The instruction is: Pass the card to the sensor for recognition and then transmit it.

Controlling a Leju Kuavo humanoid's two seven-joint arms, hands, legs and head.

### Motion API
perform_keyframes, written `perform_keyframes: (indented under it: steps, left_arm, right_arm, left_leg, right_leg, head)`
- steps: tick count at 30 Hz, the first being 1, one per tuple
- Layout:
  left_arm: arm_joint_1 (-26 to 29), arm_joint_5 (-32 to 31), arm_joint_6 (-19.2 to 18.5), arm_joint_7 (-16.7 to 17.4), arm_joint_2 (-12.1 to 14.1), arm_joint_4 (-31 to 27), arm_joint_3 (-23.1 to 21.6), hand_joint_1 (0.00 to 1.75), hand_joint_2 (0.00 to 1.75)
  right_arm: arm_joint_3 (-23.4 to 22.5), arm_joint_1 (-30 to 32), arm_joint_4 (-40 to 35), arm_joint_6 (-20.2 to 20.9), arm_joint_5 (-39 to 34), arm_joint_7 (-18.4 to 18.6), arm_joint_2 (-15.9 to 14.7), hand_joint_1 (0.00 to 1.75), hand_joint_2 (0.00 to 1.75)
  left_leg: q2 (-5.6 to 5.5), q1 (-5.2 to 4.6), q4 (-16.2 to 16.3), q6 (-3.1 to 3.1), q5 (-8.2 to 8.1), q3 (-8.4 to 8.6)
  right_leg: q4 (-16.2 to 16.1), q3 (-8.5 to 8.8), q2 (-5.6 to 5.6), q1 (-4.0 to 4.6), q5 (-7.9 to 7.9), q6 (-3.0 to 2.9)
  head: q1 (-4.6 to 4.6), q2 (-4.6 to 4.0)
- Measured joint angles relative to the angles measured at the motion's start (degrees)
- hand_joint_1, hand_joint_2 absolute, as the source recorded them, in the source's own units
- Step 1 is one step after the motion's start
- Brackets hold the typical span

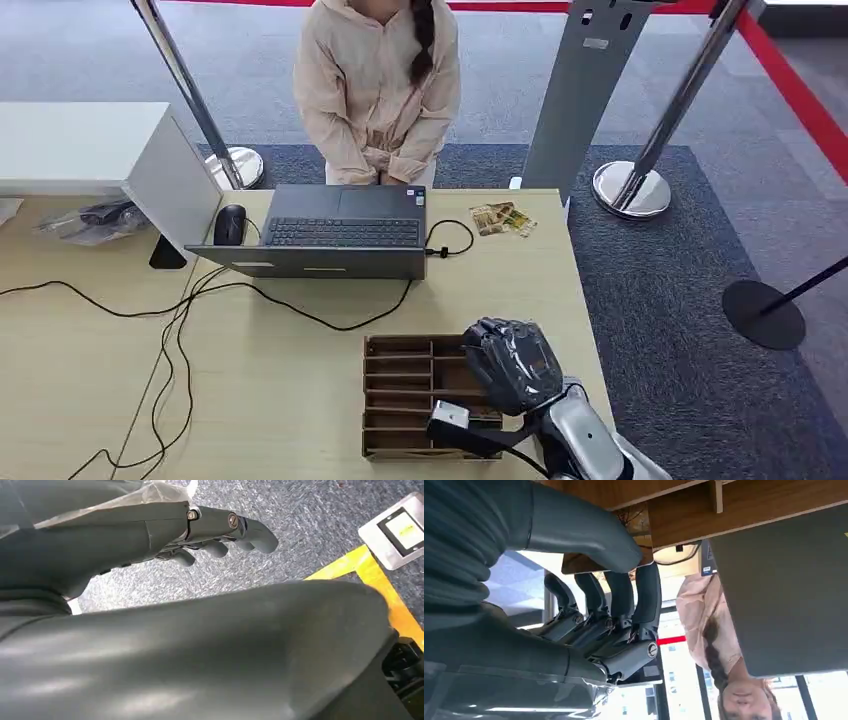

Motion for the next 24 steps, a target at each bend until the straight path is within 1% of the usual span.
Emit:
perform_keyframes:
  steps: [2, 11, 13, 16, 18, 19, 21, 24]
  left_arm:
    - [0.00, 0.02, 0.00, -0.07, 0.00, 0.00, 0.00, 0.00, 0.00]
    - [0.00, 0.18, 0.02, -0.33, 0.00, 0.00, 0.00, 0.00, 0.00]
    - [0.00, 0.20, 0.02, -0.48, 0.00, 0.00, 0.00, 0.00, 0.00]
    - [0.01, 0.20, 0.09, -0.59, 0.00, 0.00, 0.00, 0.00, 0.00]
    - [-0.01, 0.20, 0.11, -0.61, 0.00, 0.00, 0.00, 0.00, 0.00]
    - [0.00, 0.20, 0.11, -0.63, 0.00, 0.00, 0.00, 0.00, 0.00]
    - [0.00, 0.20, 0.11, -0.68, 0.00, 0.00, 0.00, 0.00, 0.00]
    - [0.00, 0.20, 0.11, -0.68, 0.00, 0.00, 0.00, 0.00, 0.00]
  right_arm:
    - [0.00, 0.00, -0.02, 0.00, 0.04, 0.00, 0.00, 1.43, 1.75]
    - [-0.07, 0.06, -0.31, 0.18, 0.04, 0.04, -0.28, 1.40, 1.75]
    - [-0.09, 0.07, -0.35, 0.18, 0.04, 0.07, -0.33, 1.41, 1.75]
    - [-0.13, 0.13, -0.63, 0.17, 0.04, 0.09, -0.48, 1.45, 1.75]
    - [-0.15, 0.14, -0.63, 0.13, 0.04, 0.09, -0.48, 1.55, 1.75]
    - [-0.17, 0.14, -0.66, 0.07, 0.04, 0.11, -0.48, 1.55, 1.75]
    - [-0.26, 0.14, -0.66, -0.26, 0.13, 0.11, -0.48, 1.64, 1.75]
    - [-0.50, 0.13, -0.98, -0.74, 0.53, 0.11, -0.48, 1.68, 1.75]
  left_leg:
    - [0.00, 0.00, 0.00, 0.00, 0.00, 0.00]
    - [0.00, 0.00, 0.00, 0.00, 0.00, 0.00]
    - [0.00, 0.00, 0.00, 0.00, 0.00, 0.00]
    - [0.00, 0.00, 0.00, 0.00, 0.00, 0.00]
    - [0.00, 0.00, 0.00, 0.00, 0.00, 0.00]
    - [0.00, 0.00, 0.00, 0.00, 0.00, 0.00]
    - [0.00, 0.00, 0.00, 0.00, 0.00, 0.00]
    - [0.00, 0.00, 0.00, 0.00, 0.00, 0.00]
  right_leg:
    - [0.00, 0.00, 0.00, 0.00, 0.00, 0.00]
    - [0.00, 0.00, 0.00, 0.00, 0.00, 0.00]
    - [0.00, 0.00, 0.00, 0.00, 0.00, 0.00]
    - [0.00, 0.00, 0.00, 0.00, 0.00, 0.00]
    - [0.00, 0.00, 0.00, 0.00, 0.00, 0.00]
    - [0.00, 0.00, 0.00, 0.00, 0.00, 0.00]
    - [0.00, 0.00, 0.00, 0.00, 0.00, 0.00]
    - [0.00, 0.00, 0.00, 0.00, 0.00, 0.00]
  head:
    - [0.00, 0.00]
    - [-0.02, 0.02]
    - [0.00, 0.00]
    - [0.00, 0.02]
    - [0.00, 0.00]
    - [0.00, 0.00]
    - [0.00, 0.00]
    - [0.00, 0.00]
